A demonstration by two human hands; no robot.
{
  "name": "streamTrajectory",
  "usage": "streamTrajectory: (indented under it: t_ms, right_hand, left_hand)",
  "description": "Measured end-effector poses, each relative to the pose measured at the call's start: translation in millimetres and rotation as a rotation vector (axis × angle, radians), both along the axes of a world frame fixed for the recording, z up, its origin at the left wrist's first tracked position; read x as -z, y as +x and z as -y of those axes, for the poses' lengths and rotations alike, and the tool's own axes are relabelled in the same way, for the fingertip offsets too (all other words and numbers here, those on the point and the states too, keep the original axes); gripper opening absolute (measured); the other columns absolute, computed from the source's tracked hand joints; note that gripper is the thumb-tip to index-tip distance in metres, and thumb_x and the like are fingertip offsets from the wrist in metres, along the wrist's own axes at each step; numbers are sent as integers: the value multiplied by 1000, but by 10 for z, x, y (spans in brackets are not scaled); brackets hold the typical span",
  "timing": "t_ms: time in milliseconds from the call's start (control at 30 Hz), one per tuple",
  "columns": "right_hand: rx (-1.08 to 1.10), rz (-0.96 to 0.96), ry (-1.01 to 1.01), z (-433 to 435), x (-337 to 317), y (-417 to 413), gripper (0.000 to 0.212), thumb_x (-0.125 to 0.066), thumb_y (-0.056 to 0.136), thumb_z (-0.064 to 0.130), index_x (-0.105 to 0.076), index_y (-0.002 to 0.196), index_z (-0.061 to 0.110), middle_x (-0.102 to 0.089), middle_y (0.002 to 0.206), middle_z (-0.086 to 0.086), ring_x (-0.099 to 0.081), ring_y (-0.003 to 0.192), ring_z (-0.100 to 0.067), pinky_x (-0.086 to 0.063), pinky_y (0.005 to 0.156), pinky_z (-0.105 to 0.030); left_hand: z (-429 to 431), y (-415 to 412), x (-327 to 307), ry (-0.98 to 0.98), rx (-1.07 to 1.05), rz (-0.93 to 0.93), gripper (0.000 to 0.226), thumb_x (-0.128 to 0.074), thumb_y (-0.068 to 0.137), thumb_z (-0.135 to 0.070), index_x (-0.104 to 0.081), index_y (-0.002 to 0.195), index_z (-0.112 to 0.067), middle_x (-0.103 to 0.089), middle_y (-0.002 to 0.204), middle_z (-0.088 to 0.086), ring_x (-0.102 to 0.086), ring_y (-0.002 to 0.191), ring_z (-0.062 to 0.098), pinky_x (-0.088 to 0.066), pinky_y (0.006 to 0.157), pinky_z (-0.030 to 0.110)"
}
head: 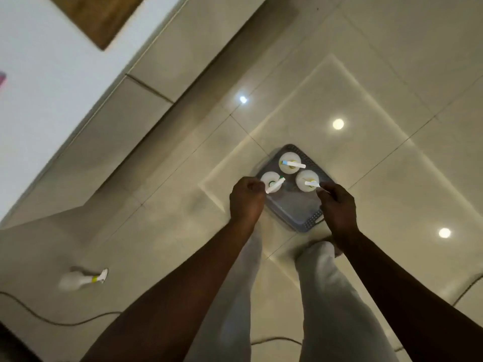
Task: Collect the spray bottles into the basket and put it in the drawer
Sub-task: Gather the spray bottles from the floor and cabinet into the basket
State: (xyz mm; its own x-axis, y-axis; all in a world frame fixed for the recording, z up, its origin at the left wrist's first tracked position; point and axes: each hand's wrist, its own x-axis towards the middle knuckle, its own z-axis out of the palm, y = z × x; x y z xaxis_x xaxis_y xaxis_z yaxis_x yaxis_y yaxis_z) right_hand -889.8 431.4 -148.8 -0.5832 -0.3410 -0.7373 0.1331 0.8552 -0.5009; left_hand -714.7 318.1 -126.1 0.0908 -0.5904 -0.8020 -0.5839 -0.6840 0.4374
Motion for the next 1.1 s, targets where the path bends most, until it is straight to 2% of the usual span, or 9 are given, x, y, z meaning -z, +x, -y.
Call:
streamTrajectory:
  t_ms: [67,167,300,367,467,667,767,933,1100]
  right_hand:
    - [-22,21,-47,150,-296,198,29,-66,102,20,-74,129,13,-75,125,-11,-69,120,-33,-53,110,-57]
    - [-100,30,-139,391,-682,526,30,-65,103,14,-72,131,7,-75,126,-13,-69,119,-31,-55,109,-48]
    - [-220,34,-249,626,-1072,933,28,-66,103,14,-71,131,13,-71,125,-2,-65,106,-3,-45,88,-3]
    - [-266,54,-288,709,-1237,1124,26,-65,103,14,-70,128,20,-70,124,-2,-66,109,-9,-48,92,-10]
    - [-295,85,-356,803,-1542,1421,29,-65,104,17,-70,132,20,-71,128,-5,-64,121,-22,-52,108,-37]
    - [-365,89,-392,898,-1994,1876,27,-68,103,17,-70,129,25,-72,130,-8,-65,126,-28,-51,114,-50]
    - [-396,93,-388,1020,-2117,2117,28,-68,103,16,-70,130,24,-71,131,-10,-65,127,-29,-51,113,-49]
    - [-473,76,-409,1534,-2226,2636,31,-69,102,18,-71,133,24,-70,132,-1,-62,129,-19,-48,108,-34]
    - [-538,54,-397,2233,-2296,3296,32,-68,102,25,-70,134,30,-69,133,10,-60,128,-11,-48,107,-32]
  left_hand:
    - [110,169,-257,-72,-42,-11,17,-62,98,-24,-74,109,-19,-73,103,-9,-69,106,20,-54,85,25]
    - [270,435,-664,-163,-100,-58,25,-63,100,-25,-74,121,-17,-74,117,-2,-69,113,22,-57,104,42]
    - [348,819,-1046,-263,-204,-96,23,-64,100,-28,-73,121,-22,-72,115,-7,-69,111,20,-59,101,49]
    - [343,1011,-1246,-307,-244,-105,21,-64,100,-29,-72,119,-25,-72,113,-9,-70,109,20,-59,101,48]
    - [314,1339,-1597,-363,-303,-110,23,-64,100,-32,-72,121,-28,-72,113,-13,-70,108,19,-59,102,46]
    - [294,1995,-2099,-463,-410,-137,24,-66,100,-30,-73,123,-23,-73,115,-10,-69,107,11,-60,101,49]
    - [378,2368,-2209,-489,-452,-135,24,-68,100,-27,-73,122,-20,-74,117,-6,-70,109,15,-59,101,51]
    - [797,3075,-2237,-495,-537,-107,20,-68,99,-27,-73,118,-23,-73,114,-4,-70,111,20,-58,103,53]
    - [1491,3864,-2186,-474,-603,-108,27,-67,99,-26,-70,126,-22,-72,121,-2,-69,109,20,-57,104,54]
